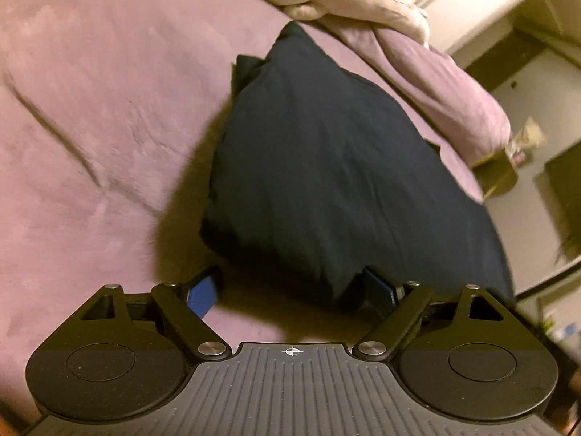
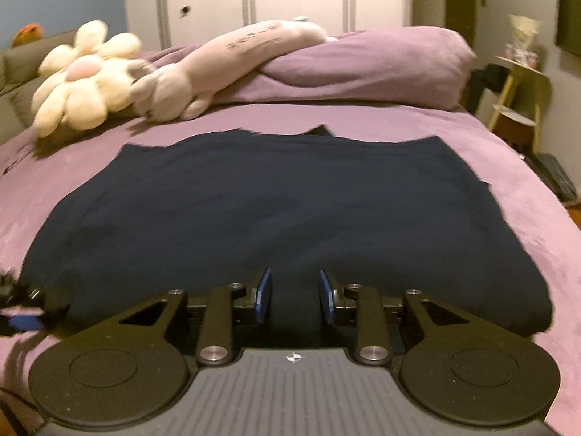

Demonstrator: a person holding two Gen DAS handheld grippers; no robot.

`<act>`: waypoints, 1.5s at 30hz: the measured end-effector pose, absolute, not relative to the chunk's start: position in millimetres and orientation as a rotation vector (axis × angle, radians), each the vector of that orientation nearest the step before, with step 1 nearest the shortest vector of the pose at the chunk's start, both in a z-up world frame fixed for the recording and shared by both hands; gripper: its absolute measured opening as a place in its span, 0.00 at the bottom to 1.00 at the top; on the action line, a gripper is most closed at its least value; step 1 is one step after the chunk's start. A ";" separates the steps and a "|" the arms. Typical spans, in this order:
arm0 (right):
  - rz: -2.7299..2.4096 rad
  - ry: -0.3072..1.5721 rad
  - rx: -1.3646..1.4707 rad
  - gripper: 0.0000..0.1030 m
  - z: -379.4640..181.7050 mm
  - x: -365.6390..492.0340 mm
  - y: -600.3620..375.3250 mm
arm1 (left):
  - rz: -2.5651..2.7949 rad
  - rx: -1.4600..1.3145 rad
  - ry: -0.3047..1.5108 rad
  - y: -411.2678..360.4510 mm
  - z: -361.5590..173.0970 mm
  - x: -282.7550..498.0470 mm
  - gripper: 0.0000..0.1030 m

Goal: Fold large clothes

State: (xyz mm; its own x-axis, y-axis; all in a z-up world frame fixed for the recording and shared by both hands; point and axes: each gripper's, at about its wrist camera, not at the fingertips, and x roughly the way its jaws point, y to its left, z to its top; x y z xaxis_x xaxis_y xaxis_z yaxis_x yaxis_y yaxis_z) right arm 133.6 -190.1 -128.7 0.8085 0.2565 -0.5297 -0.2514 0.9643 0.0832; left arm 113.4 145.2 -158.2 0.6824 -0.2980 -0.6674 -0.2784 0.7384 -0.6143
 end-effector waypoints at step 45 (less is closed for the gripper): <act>0.316 0.640 -0.006 0.07 -145.0 173.0 -140.1 | -0.047 -1.119 0.668 192.0 -168.4 165.3 0.52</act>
